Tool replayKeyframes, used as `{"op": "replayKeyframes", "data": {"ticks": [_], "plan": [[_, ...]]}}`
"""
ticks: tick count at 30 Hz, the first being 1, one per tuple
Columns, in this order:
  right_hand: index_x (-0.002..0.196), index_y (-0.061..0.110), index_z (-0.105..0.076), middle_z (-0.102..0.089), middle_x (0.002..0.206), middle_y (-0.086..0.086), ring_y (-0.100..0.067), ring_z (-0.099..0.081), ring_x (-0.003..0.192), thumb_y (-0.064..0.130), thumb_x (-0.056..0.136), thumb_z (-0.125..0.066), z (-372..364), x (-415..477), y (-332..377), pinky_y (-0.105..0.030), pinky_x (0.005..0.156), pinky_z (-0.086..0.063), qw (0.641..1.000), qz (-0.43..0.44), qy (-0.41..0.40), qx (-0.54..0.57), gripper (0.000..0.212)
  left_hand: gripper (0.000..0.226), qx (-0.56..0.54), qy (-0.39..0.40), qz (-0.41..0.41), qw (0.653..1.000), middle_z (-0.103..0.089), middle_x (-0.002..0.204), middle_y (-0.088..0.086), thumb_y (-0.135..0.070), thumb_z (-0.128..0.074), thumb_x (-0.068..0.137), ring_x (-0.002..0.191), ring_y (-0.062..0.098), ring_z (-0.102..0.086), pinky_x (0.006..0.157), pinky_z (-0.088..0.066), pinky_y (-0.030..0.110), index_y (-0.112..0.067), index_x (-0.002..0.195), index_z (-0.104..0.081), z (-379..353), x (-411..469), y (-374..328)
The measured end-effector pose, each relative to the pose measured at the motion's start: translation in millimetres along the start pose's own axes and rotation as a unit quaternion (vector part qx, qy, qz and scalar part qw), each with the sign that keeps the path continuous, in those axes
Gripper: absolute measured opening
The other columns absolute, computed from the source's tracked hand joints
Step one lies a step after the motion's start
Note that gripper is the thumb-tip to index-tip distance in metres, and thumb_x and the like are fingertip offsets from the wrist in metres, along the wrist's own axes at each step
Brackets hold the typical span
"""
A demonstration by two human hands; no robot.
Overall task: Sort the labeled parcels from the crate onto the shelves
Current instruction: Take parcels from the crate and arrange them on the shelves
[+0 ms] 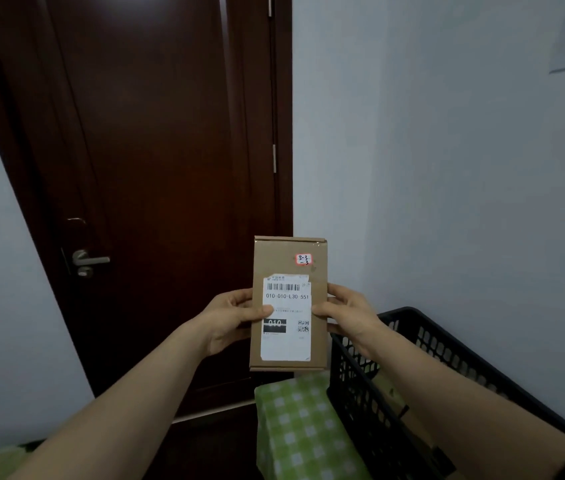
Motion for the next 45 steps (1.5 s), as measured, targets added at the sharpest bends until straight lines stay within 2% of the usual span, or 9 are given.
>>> {"op": "replayKeyframes", "data": {"ticks": [2, 8, 13, 21, 25, 35, 39, 43, 45], "plan": [[0.104, 0.025, -0.06, -0.072, 0.098, -0.004, -0.014, -0.068, 0.088, -0.002, 0.084, -0.062, -8, 3, 0, -0.032, 0.081, -0.056, 1.0, 0.0, 0.009, 0.006, 0.034, 0.04, 0.013, -0.003, 0.001, 1.0, -0.071, 0.107, 0.011, 0.001, -0.07, 0.078, 0.101, 0.027, -0.067, 0.091, -0.051, 0.046, -0.011, 0.116, -0.062, 8, -1, -1], [0.109, 0.023, -0.06, -0.071, 0.104, -0.005, -0.019, -0.066, 0.098, -0.003, 0.083, -0.063, -37, 16, 2, -0.042, 0.094, -0.051, 0.999, 0.001, 0.033, 0.011, 0.037, 0.043, 0.044, -0.027, 0.0, 0.999, -0.073, 0.102, 0.005, -0.004, -0.073, 0.078, 0.099, 0.022, -0.068, 0.081, -0.054, 0.04, -0.015, 0.118, -0.061, 40, -13, -6], [0.114, 0.019, -0.061, -0.072, 0.098, -0.002, -0.013, -0.067, 0.086, -0.006, 0.082, -0.061, -67, 23, 2, -0.035, 0.086, -0.053, 0.998, 0.005, 0.057, 0.027, 0.041, 0.046, 0.045, -0.056, -0.003, 0.997, -0.074, 0.102, 0.006, -0.005, -0.073, 0.077, 0.099, 0.023, -0.068, 0.08, -0.055, 0.041, -0.013, 0.12, -0.06, 66, -26, -9], [0.124, 0.017, -0.061, -0.073, 0.098, 0.001, -0.011, -0.068, 0.09, -0.005, 0.081, -0.063, -110, 34, 0, -0.031, 0.083, -0.054, 0.995, 0.013, 0.093, 0.032, 0.048, 0.049, 0.05, -0.105, -0.007, 0.993, -0.074, 0.101, 0.006, -0.006, -0.074, 0.077, 0.1, 0.023, -0.068, 0.089, -0.052, 0.046, -0.013, 0.123, -0.058, 102, -51, -14], [0.132, 0.022, -0.056, -0.073, 0.104, 0.0, -0.012, -0.067, 0.098, 0.002, 0.079, -0.069, -136, 38, 3, -0.032, 0.09, -0.052, 0.992, 0.022, 0.116, 0.048, 0.057, 0.048, 0.035, -0.145, -0.017, 0.989, -0.074, 0.1, 0.007, -0.005, -0.074, 0.076, 0.099, 0.024, -0.068, 0.095, -0.049, 0.05, -0.012, 0.121, -0.059, 123, -70, -19], [0.132, 0.026, -0.053, -0.072, 0.104, 0.0, -0.013, -0.068, 0.095, 0.012, 0.081, -0.073, -233, 22, 11, -0.027, 0.074, -0.051, 0.972, 0.03, 0.219, 0.085, 0.057, 0.041, 0.022, -0.268, -0.046, 0.962, -0.075, 0.095, 0.004, -0.008, -0.073, 0.079, 0.087, 0.018, -0.072, 0.073, -0.057, 0.035, -0.013, 0.118, -0.061, 182, -151, -26], [0.136, 0.023, -0.05, -0.07, 0.102, 0.002, -0.013, -0.066, 0.095, 0.013, 0.08, -0.073, -277, 11, 12, -0.028, 0.073, -0.05, 0.959, 0.037, 0.271, 0.079, 0.061, 0.046, 0.017, -0.325, -0.042, 0.945, -0.074, 0.1, 0.004, -0.01, -0.074, 0.08, 0.094, 0.02, -0.07, 0.08, -0.057, 0.038, -0.014, 0.123, -0.059, 205, -193, -19], [0.132, 0.02, -0.054, -0.071, 0.103, -0.001, -0.017, -0.066, 0.096, 0.01, 0.08, -0.073, -317, -9, 11, -0.028, 0.075, -0.051, 0.941, 0.037, 0.323, 0.09, 0.057, 0.039, 0.008, -0.382, -0.037, 0.924, -0.074, 0.097, 0.001, -0.011, -0.075, 0.08, 0.094, 0.02, -0.069, 0.082, -0.055, 0.039, -0.019, 0.115, -0.061, 221, -235, -12], [0.129, 0.022, -0.055, -0.071, 0.103, -0.003, -0.017, -0.067, 0.095, 0.009, 0.081, -0.072, -331, -18, 10, -0.028, 0.075, -0.052, 0.932, 0.032, 0.348, 0.093, 0.053, 0.05, 0.012, -0.395, -0.034, 0.918, -0.074, 0.102, 0.001, -0.016, -0.08, 0.074, 0.098, 0.022, -0.069, 0.089, -0.053, 0.045, -0.018, 0.121, -0.061, 228, -252, -10]]}}
Point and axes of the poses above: each hand's wrist, its own x-axis towards the middle knuckle, its own z-axis out of the back of the hand, y = z × x, the point moved 1 cm from there along x, towards the middle knuckle
